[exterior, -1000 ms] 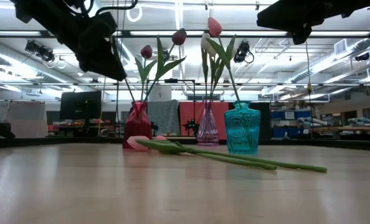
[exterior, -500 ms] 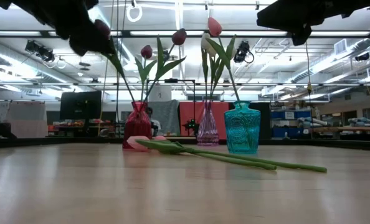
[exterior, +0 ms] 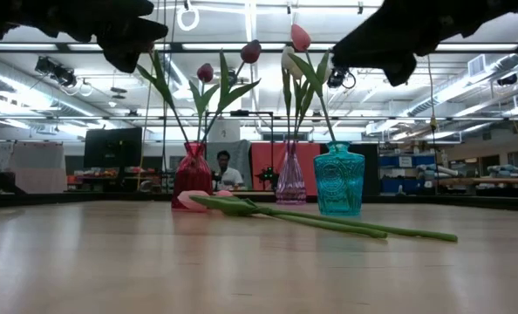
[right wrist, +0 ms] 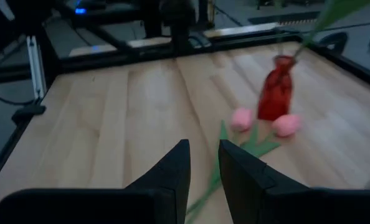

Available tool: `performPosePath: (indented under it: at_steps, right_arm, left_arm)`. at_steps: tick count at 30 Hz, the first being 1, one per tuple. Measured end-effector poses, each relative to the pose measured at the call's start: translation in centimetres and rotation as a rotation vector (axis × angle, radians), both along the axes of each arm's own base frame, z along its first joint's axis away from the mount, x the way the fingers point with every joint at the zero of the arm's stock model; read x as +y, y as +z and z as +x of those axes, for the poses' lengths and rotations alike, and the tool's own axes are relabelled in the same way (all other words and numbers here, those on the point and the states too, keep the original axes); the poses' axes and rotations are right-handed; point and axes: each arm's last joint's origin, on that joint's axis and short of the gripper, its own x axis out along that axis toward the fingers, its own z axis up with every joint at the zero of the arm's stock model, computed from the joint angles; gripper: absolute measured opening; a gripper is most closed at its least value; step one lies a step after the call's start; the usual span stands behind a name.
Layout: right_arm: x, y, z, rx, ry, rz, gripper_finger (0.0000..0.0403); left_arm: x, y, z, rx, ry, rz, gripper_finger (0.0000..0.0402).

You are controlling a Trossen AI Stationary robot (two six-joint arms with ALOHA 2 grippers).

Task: Sort flowers into vase by color
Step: Put the pink tulip into the blue vase

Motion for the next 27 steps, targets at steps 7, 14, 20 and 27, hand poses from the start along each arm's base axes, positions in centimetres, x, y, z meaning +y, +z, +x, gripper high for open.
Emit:
performPosePath:
  at_steps: [7, 14, 20, 27]
  right_arm:
    - [1.6, -1.3, 4.0, 0.061, -0.006, -0.022, 0.0095]
    - [2.8, -3.3, 8.1, 0.172, -0.009, -0.052, 0.0095]
    - [2.8, -5.5, 11.1, 0.295, -0.081, -0.068, 0.0095]
    - [1.7, -9.0, 12.9, 0.406, -0.151, -0.107, 0.0095]
  left_arm:
    - [-0.8, -1.7, 0.6, -0.084, 0.119, -0.014, 0.0177]
    - [-1.5, -2.9, 1.3, -0.027, 0.153, 0.022, 0.0177]
    - [-1.5, -2.7, 1.4, -0.036, 0.156, 0.018, 0.0177]
    - [-1.5, -2.7, 1.4, -0.036, 0.154, 0.02, 0.0177]
